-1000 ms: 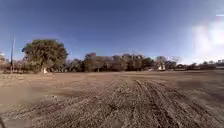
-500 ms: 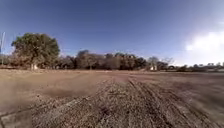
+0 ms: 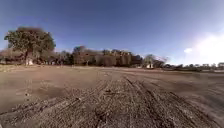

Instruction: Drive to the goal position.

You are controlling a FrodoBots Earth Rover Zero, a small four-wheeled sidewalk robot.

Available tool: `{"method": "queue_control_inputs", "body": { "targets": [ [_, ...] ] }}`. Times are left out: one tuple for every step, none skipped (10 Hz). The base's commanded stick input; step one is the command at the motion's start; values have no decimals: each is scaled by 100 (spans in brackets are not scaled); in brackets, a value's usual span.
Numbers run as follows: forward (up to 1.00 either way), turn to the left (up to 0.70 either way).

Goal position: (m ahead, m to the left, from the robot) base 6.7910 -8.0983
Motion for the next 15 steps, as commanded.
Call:
{"method": "queue_control_inputs", "body": {
  "targets": [
    [50,-50],
    [50,-50],
    [50,-50],
    [50,-50],
    [50,-50],
    [50,-50],
    [50,-50],
    [50,-50],
    [50,-50],
    [50,-50],
    [50,-50],
    [50,-48],
    [50,-25],
    [50,-3],
    [50,0]
  ]
}}
